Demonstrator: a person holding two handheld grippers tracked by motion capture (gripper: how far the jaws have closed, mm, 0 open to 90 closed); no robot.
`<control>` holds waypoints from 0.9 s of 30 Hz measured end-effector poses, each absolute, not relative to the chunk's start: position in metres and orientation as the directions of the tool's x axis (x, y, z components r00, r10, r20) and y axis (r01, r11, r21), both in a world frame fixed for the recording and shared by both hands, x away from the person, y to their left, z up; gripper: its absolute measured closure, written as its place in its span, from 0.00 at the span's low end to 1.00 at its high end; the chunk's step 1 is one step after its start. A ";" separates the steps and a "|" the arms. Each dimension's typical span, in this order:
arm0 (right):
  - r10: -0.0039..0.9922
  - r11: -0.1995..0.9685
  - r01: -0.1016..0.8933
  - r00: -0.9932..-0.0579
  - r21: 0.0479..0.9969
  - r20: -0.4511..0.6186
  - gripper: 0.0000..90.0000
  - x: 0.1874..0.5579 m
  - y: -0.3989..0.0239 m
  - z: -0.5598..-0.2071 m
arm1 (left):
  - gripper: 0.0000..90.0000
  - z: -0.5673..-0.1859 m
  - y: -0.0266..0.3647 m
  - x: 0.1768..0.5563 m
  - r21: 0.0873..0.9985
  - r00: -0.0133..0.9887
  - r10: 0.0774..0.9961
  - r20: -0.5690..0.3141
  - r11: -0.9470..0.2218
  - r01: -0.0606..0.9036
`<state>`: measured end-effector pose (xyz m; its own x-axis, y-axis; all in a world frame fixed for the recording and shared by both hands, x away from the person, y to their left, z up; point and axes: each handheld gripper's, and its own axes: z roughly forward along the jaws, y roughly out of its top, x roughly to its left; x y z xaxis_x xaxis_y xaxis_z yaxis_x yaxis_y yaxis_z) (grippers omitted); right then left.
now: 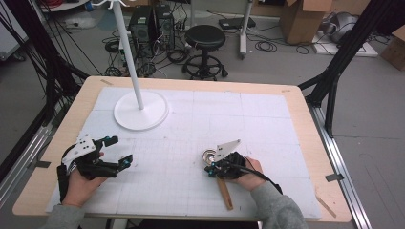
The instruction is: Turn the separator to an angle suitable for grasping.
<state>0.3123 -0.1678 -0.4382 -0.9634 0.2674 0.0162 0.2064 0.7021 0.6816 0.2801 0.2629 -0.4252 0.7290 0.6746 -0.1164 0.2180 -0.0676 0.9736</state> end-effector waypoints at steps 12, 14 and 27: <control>0.321 0.689 0.246 -0.947 0.682 0.018 1.00 0.315 -0.185 -0.438 | 0.04 -0.426 0.263 0.281 0.974 0.730 0.673 -0.122 -0.062 0.219; 0.335 0.682 0.256 -0.942 0.685 0.019 1.00 0.316 -0.190 -0.438 | 0.04 -0.426 0.263 0.281 0.973 0.730 0.673 -0.121 -0.064 0.220; 0.411 0.655 0.316 -0.911 0.686 0.026 1.00 0.318 -0.222 -0.438 | 0.04 -0.426 0.262 0.282 0.975 0.731 0.671 -0.123 -0.057 0.216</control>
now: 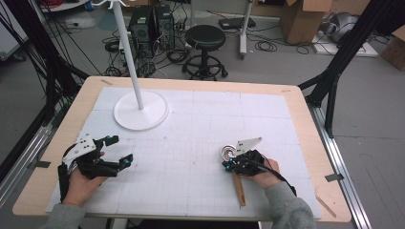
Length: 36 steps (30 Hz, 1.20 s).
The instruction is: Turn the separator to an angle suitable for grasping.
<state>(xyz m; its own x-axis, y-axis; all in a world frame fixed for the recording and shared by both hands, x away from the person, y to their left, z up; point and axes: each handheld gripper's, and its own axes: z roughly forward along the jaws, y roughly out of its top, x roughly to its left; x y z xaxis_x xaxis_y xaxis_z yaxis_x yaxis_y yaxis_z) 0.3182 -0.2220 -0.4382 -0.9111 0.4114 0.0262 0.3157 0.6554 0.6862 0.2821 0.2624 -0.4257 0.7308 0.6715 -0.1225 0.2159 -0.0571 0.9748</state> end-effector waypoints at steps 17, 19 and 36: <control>0.517 0.598 0.400 -0.855 0.694 0.047 1.00 0.315 -0.271 -0.440 | 0.04 -0.425 0.262 0.282 0.977 0.731 0.671 -0.126 -0.045 0.209; 0.527 0.586 0.412 -0.848 0.697 0.057 1.00 0.314 -0.278 -0.440 | 0.04 -0.425 0.262 0.283 0.978 0.730 0.672 -0.125 -0.043 0.206; 0.529 0.491 0.390 -0.844 0.779 0.089 1.00 0.292 -0.294 -0.432 | 0.04 -0.425 0.261 0.284 0.980 0.731 0.671 -0.125 -0.030 0.196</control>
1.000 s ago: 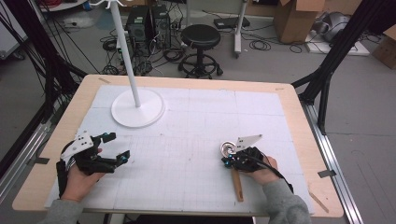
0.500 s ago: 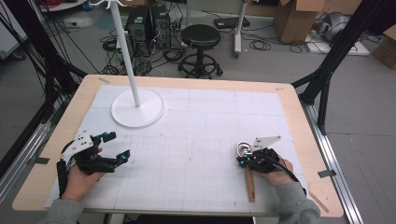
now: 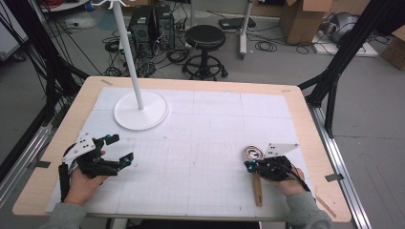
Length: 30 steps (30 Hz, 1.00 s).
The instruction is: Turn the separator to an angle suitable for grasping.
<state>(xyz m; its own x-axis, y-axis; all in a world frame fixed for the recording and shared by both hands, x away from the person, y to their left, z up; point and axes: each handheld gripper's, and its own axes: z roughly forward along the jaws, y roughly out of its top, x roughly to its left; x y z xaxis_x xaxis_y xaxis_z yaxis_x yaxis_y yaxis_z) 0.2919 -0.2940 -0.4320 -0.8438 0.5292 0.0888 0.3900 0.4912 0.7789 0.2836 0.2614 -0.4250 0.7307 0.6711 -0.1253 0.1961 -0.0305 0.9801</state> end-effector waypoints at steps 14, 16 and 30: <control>0.531 0.459 0.415 -0.837 0.786 0.132 1.00 0.251 -0.322 -0.432 | 0.04 -0.425 0.261 0.283 0.981 0.738 0.661 -0.135 -0.015 0.193; 0.537 0.459 0.425 -0.832 0.780 0.138 1.00 0.249 -0.325 -0.432 | 0.04 -0.425 0.261 0.283 0.981 0.738 0.661 -0.135 -0.013 0.192; 0.555 0.477 0.480 -0.814 0.736 0.171 1.00 0.235 -0.339 -0.443 | 0.04 -0.425 0.261 0.284 0.981 0.736 0.663 -0.139 -0.011 0.194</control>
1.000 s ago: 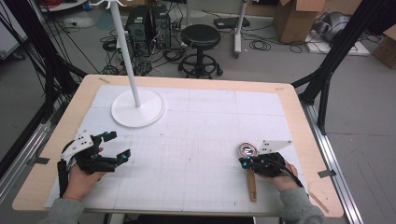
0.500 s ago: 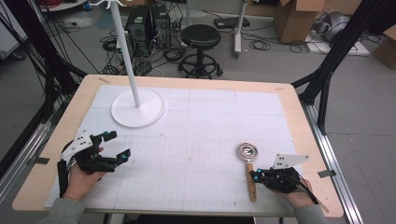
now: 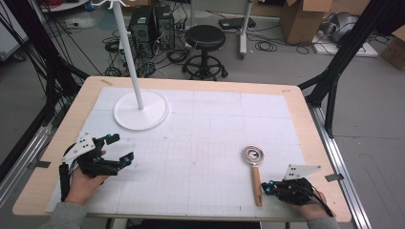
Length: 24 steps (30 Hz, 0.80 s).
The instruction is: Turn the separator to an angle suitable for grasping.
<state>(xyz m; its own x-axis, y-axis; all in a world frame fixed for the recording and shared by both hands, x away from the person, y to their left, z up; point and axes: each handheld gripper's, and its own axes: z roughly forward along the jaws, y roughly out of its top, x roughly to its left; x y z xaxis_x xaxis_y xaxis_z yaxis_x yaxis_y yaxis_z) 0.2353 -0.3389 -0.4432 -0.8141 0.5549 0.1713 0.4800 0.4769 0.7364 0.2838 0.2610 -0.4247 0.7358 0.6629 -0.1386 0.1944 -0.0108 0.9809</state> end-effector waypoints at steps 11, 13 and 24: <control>0.522 0.510 0.466 -0.836 0.723 0.169 1.00 0.233 -0.326 -0.446 | 0.04 -0.424 0.261 0.284 0.982 0.735 0.664 -0.137 -0.007 0.190; 0.514 0.517 0.457 -0.842 0.724 0.164 1.00 0.233 -0.323 -0.446 | 0.04 -0.424 0.261 0.284 0.982 0.735 0.664 -0.138 -0.008 0.191; 0.466 0.551 0.417 -0.872 0.723 0.148 1.00 0.237 -0.304 -0.445 | 0.04 -0.424 0.263 0.280 0.978 0.736 0.663 -0.132 -0.035 0.207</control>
